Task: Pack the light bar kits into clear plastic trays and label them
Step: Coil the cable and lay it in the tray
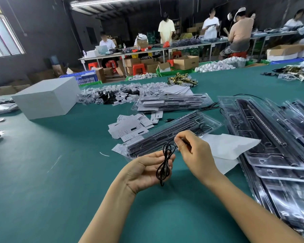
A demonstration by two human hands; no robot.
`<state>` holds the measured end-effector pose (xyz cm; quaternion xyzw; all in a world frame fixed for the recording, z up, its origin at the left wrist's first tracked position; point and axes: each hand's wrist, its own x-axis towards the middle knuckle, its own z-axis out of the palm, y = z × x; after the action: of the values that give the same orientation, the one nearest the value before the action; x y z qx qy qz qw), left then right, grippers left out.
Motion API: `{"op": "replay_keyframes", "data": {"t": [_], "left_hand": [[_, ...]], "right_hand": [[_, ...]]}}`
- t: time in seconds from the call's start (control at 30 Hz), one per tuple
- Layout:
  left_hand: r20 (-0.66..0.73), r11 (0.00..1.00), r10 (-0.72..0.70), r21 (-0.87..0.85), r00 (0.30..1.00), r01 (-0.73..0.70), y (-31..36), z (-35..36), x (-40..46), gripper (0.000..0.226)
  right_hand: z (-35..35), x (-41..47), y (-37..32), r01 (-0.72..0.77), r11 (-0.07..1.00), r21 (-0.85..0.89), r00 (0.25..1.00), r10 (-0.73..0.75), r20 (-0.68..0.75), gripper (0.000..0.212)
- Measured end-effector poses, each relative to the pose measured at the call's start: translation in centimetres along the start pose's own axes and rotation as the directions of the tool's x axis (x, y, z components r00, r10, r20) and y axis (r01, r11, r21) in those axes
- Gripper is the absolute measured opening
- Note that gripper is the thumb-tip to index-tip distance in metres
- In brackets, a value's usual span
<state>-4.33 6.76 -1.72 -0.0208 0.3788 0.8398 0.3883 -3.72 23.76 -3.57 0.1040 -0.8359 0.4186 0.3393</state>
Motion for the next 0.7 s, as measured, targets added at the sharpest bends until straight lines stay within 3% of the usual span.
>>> {"op": "replay_keyframes", "data": {"t": [0.4, 0.53, 0.7], "left_hand": [[-0.162, 0.966, 0.185, -0.151, 0.969, -0.210, 0.64, -0.33, 0.74, 0.022], [-0.149, 0.976, 0.161, -0.119, 0.976, -0.180, 0.22, -0.07, 0.86, 0.021], [-0.128, 0.979, 0.202, -0.001, 0.971, -0.204, -0.14, 0.44, 0.83, 0.022]], "right_hand": [[0.48, -0.36, 0.21, 0.028, 0.999, -0.026, 0.999, -0.029, -0.028, 0.015], [0.46, -0.37, 0.20, 0.061, 0.995, -0.076, 0.996, -0.066, -0.063, 0.015], [0.45, -0.51, 0.10, 0.071, 0.989, -0.126, 0.997, -0.072, -0.007, 0.014]]}}
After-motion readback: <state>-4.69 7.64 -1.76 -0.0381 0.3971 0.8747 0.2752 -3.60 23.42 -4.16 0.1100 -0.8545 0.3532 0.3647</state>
